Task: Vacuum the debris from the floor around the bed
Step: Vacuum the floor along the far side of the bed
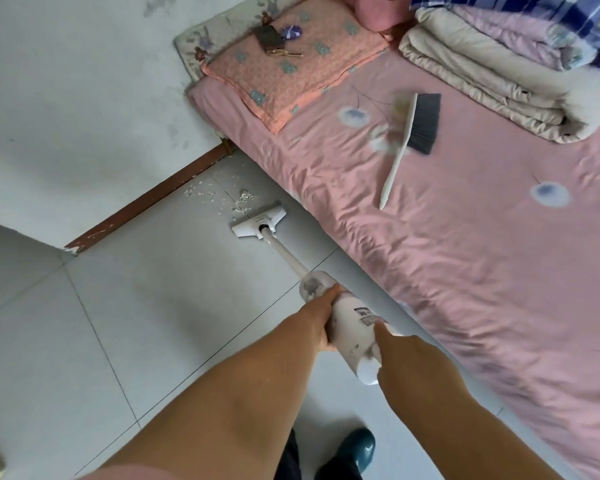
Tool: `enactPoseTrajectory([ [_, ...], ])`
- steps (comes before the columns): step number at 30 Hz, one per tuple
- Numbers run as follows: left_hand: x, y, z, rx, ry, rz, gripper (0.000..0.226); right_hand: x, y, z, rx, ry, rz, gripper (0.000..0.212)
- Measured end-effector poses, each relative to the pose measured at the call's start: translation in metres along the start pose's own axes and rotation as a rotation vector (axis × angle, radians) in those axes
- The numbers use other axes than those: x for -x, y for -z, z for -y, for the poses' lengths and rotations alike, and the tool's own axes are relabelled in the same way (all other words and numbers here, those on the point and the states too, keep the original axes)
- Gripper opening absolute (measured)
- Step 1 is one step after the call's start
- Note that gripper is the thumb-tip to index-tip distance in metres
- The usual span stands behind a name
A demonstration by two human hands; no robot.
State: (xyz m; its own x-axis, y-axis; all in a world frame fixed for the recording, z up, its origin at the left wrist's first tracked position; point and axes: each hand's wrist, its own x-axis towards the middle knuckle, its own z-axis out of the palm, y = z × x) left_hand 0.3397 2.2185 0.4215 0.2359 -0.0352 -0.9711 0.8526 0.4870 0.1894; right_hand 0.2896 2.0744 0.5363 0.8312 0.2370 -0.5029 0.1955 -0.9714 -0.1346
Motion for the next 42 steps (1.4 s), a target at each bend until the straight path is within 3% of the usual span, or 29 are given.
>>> enactPoseTrajectory([
  [13,-0.032,0.019,-0.092,0.021,-0.017,-0.004,0.049,-0.09,0.012,0.035,0.031,0.027,-0.031,0.069],
  [26,-0.076,0.079,-0.204,0.006,-0.05,-0.028,0.063,-0.187,0.031,0.115,0.022,0.044,-0.036,0.071],
  [42,-0.126,0.109,-0.27,-0.011,-0.094,-0.034,0.049,-0.26,0.012,0.145,0.001,0.073,-0.056,0.071],
])
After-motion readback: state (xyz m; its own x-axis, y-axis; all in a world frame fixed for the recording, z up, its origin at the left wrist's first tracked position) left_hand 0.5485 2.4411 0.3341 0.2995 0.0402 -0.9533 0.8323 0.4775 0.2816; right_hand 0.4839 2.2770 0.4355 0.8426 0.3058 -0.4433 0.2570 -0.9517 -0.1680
